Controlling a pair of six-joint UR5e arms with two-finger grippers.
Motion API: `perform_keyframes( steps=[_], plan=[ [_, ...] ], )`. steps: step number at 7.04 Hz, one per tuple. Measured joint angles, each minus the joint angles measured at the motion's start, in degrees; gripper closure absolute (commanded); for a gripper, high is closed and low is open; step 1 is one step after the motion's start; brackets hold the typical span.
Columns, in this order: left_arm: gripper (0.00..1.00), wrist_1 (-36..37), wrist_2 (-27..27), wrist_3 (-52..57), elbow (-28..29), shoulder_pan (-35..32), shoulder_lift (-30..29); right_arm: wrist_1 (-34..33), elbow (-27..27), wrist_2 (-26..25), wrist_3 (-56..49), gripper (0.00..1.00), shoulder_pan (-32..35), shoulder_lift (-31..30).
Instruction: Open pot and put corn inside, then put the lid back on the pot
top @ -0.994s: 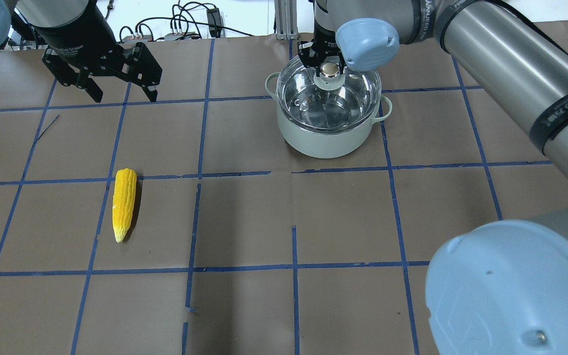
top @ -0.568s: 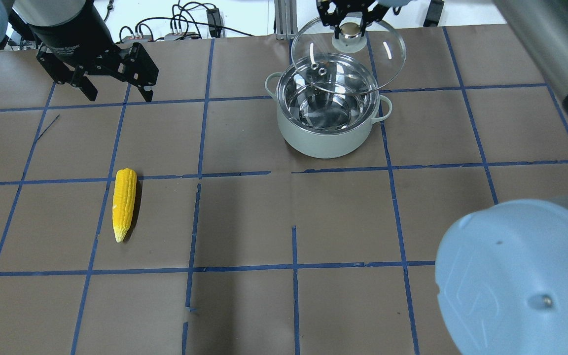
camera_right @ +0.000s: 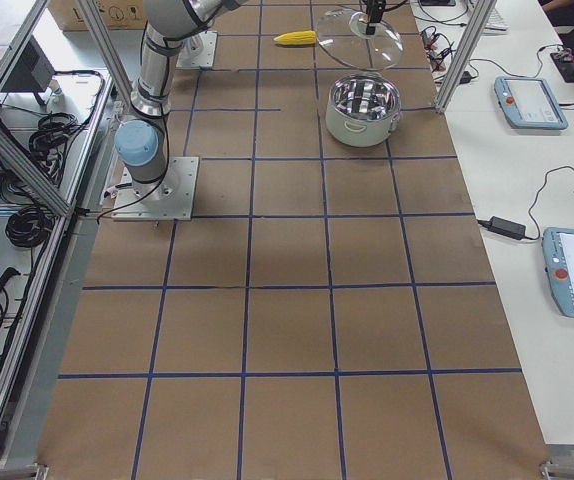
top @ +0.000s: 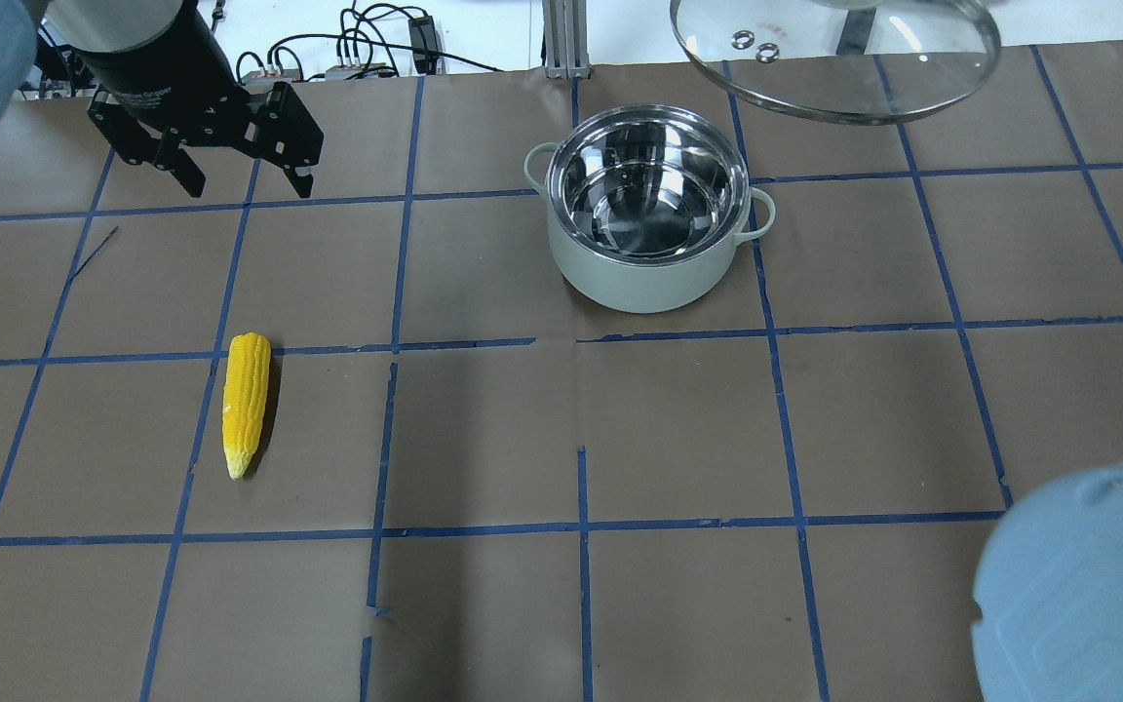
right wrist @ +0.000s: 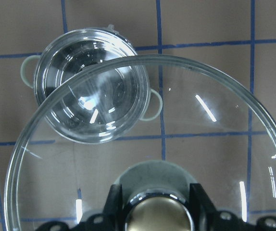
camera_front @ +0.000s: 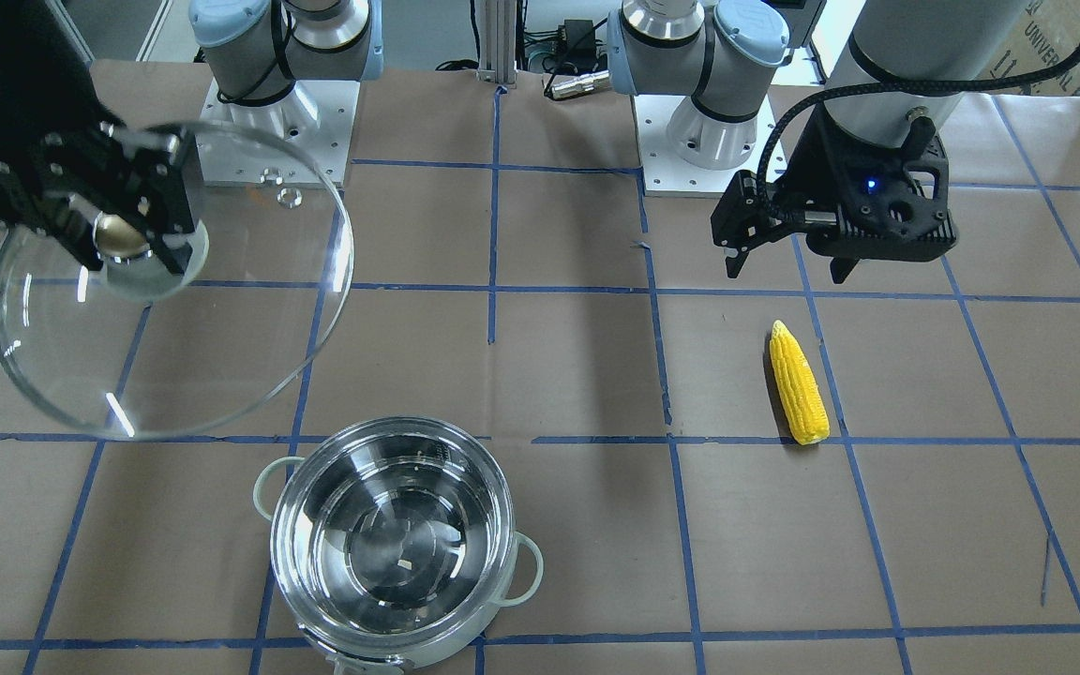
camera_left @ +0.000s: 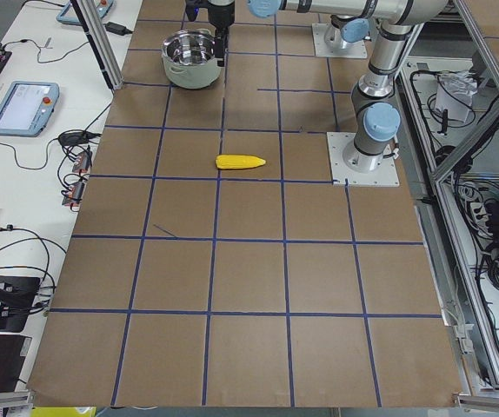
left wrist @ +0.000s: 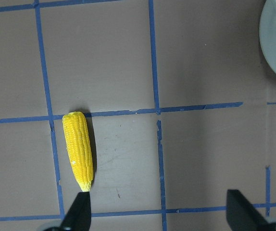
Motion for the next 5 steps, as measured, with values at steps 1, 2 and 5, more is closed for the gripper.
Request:
perform_keyframes(
  steps=[1, 2, 5],
  plan=[
    [0.0, 0.2, -0.1, 0.2, 0.0, 0.1, -0.1, 1.9, 1.1, 0.1, 0.1, 0.85, -0.1, -1.5],
    [0.0, 0.4, -0.1, 0.3, 0.1, 0.1, -0.1, 2.3, 3.2, 0.1, 0.1, 0.85, -0.1, -2.6],
    [0.0, 1.1, -0.2, -0.1, -0.3, 0.2, 0.0, -6.4, 17.9, -1.4, 0.0, 0.85, -0.1, -9.2]
  ],
)
